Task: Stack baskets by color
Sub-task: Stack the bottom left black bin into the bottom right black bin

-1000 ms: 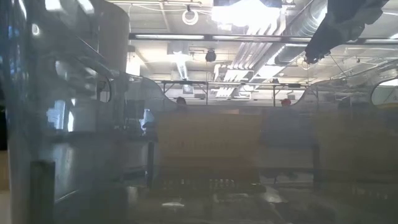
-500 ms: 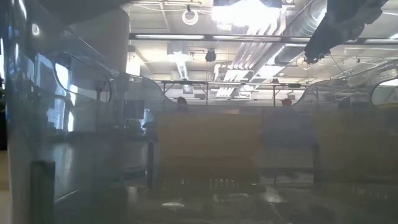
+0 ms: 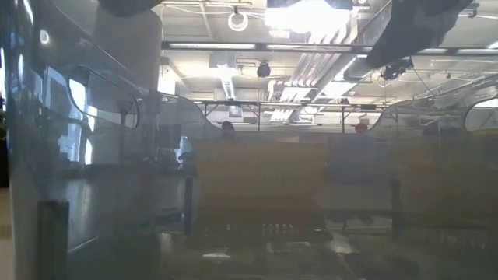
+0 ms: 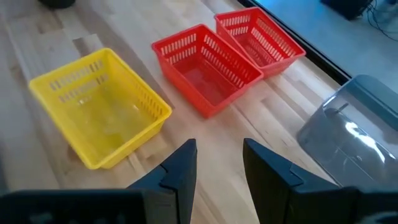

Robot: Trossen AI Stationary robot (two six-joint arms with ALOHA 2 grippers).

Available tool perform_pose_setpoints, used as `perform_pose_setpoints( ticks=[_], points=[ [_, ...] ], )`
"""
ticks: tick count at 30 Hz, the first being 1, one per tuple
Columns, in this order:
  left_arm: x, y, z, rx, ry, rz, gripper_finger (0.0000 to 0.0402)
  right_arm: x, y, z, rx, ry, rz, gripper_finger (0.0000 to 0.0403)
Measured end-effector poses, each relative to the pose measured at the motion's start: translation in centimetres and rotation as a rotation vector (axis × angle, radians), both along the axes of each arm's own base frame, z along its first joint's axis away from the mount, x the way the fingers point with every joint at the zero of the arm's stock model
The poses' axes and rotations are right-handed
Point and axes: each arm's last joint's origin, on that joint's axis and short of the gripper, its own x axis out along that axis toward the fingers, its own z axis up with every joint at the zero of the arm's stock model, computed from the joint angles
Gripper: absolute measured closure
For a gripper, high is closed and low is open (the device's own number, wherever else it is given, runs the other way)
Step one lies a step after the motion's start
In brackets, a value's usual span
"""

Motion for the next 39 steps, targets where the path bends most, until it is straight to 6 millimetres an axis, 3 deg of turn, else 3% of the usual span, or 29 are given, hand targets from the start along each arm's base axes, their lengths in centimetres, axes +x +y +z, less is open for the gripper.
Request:
perform_pose_setpoints(
  ticks=[18, 27, 39],
  points=[
    [6.8, -0.2, -1.8, -0.124, 0.110, -0.025, 0.0401, 1.1, -2.7, 0.0, 0.029, -0.014, -0.139, 0.0284],
    [8.5, 0.0, -2.0, -0.140, 0.102, -0.031, 0.0401, 1.1, -2.6, 0.0, 0.044, -0.008, -0.131, 0.0284],
    [10.5, 1.6, -4.6, -0.177, 0.179, -0.003, 0.0401, 1.1, -2.6, 0.0, 0.046, -0.007, -0.130, 0.0284]
  ],
)
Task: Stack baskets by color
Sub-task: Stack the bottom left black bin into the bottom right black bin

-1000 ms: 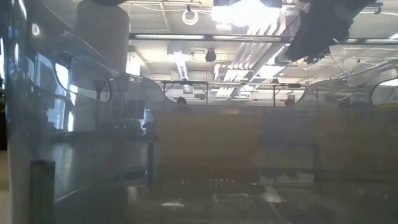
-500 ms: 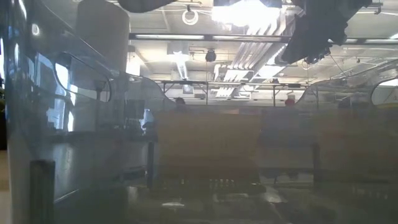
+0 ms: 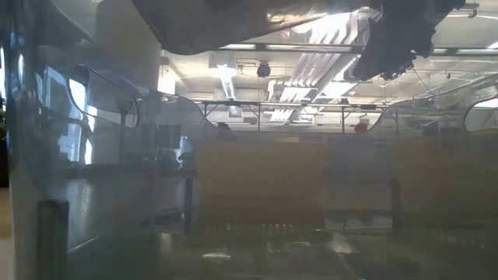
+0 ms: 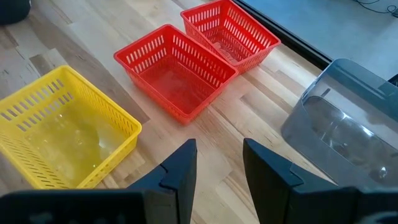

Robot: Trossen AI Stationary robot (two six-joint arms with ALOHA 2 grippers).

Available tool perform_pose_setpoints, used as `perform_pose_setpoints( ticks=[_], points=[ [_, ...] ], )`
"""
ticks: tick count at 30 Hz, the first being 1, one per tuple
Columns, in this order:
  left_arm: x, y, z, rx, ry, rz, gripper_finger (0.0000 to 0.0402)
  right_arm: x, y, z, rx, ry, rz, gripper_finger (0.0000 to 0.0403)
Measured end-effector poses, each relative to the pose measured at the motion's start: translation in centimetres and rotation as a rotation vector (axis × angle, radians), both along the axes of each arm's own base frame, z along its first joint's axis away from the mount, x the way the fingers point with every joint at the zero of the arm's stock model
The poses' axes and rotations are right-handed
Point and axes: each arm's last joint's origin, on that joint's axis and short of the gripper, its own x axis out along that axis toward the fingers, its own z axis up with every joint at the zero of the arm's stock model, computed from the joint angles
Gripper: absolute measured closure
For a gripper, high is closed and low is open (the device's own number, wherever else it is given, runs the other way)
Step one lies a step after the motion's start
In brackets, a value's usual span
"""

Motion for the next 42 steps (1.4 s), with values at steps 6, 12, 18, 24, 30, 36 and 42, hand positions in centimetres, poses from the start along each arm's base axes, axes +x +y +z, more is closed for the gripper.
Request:
perform_pose_setpoints(
  ticks=[6, 12, 18, 24, 30, 36, 42],
  points=[
    [0.7, 0.0, -0.7, -0.008, -0.007, 0.000, 0.0401, -0.1, 0.0, 0.0, -0.003, 0.006, 0.000, 0.0284],
    [1.1, -0.1, -1.7, -0.042, 0.037, -0.020, 0.0401, -0.1, 0.0, 0.0, -0.001, 0.009, 0.001, 0.0284],
    [1.4, -0.2, -2.2, -0.038, 0.044, -0.018, 0.0401, -0.1, 0.0, 0.0, -0.002, 0.010, 0.002, 0.0284],
    [1.6, -0.3, -2.8, -0.027, 0.057, -0.016, 0.0401, -0.1, 0.0, 0.0, -0.003, 0.013, 0.002, 0.0284],
    [2.5, -0.6, -4.8, -0.021, 0.094, -0.040, 0.0401, -0.1, 0.0, -0.1, -0.005, 0.019, 0.002, 0.0284],
    [3.0, -0.7, -6.0, -0.027, 0.127, -0.047, 0.0401, -0.2, -0.1, -0.1, -0.009, 0.028, 0.002, 0.0284],
    [2.9, -0.7, -6.4, -0.019, 0.151, -0.074, 0.0401, -0.2, -0.1, -0.1, -0.011, 0.031, 0.002, 0.0284]
  ],
)
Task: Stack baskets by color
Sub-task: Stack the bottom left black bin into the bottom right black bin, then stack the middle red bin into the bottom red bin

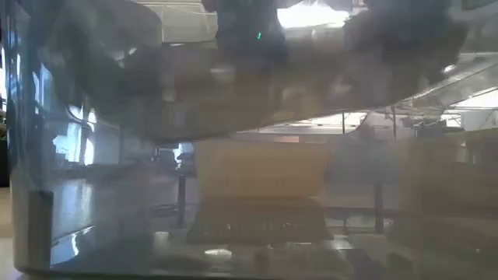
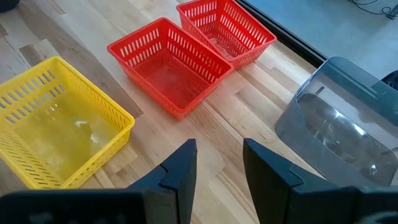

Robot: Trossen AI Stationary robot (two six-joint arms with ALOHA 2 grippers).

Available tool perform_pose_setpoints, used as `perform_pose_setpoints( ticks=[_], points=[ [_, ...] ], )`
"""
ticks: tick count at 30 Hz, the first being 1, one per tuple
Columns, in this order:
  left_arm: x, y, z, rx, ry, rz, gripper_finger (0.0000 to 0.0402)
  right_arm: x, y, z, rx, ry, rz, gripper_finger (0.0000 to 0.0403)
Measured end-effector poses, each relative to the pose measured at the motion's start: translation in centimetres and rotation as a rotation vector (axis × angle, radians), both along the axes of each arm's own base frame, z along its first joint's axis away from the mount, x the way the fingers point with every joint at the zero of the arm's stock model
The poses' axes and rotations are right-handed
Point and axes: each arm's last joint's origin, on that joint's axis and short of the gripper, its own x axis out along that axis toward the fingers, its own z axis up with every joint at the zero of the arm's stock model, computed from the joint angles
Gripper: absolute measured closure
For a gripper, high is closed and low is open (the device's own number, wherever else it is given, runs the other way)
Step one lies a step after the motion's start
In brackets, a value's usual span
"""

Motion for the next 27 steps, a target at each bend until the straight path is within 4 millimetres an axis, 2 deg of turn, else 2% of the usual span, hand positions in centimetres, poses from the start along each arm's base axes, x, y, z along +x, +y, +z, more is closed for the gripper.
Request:
perform_pose_setpoints(
  ticks=[11, 21, 27],
  points=[
    [0.4, -0.2, -1.0, 0.027, 0.015, -0.084, 0.0386, 0.0, 0.1, -0.1, 0.031, 0.015, 0.015, 0.0284],
    [0.4, -0.1, -0.9, 0.029, 0.002, -0.106, 0.0312, 0.0, 0.1, -0.1, 0.033, 0.016, 0.016, 0.0284],
    [-0.1, 0.4, 1.0, -0.029, -0.035, -0.120, 0.0286, 0.0, 0.1, -0.1, 0.035, 0.017, 0.017, 0.0284]
  ],
)
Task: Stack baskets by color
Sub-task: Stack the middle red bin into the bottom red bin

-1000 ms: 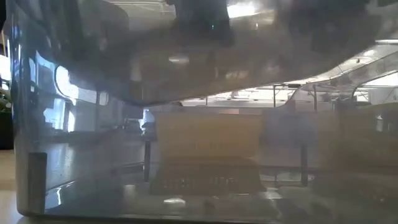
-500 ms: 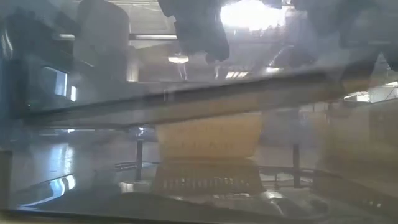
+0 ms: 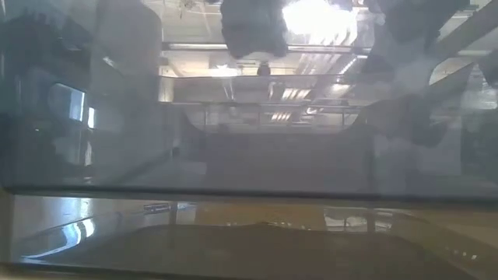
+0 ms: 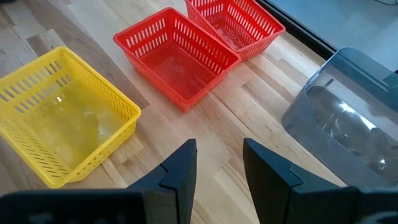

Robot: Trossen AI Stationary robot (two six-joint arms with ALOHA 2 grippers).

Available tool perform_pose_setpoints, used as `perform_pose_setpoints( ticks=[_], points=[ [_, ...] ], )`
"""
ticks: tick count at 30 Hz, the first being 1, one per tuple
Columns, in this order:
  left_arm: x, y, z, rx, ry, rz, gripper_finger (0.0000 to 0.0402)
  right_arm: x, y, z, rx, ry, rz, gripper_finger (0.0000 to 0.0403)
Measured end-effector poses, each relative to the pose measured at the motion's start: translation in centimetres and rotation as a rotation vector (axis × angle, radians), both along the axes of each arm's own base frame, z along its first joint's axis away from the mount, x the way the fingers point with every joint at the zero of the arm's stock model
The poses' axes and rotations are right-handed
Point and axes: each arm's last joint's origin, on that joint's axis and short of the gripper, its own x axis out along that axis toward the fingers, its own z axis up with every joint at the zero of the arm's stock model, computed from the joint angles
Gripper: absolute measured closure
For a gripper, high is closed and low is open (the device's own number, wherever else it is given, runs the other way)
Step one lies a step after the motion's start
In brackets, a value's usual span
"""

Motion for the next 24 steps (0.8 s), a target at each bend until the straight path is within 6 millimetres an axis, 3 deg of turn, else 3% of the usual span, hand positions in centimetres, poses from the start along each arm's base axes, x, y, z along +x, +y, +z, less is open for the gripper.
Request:
perform_pose_setpoints(
  ticks=[7, 14, 24],
  points=[
    [-2.0, 0.7, 3.8, 0.038, -0.069, -0.051, 0.0284, 0.1, 0.0, 0.0, 0.003, -0.006, 0.000, 0.0284],
    [-4.9, 2.1, 7.0, 0.180, -0.071, 0.007, 0.0284, 0.8, -0.2, 0.3, 0.010, -0.026, 0.048, 0.0284],
    [-8.5, 3.9, 6.2, 0.258, -0.055, 0.105, 0.0284, 2.9, -2.2, 1.0, -0.014, -0.018, 0.229, 0.0284]
  ],
)
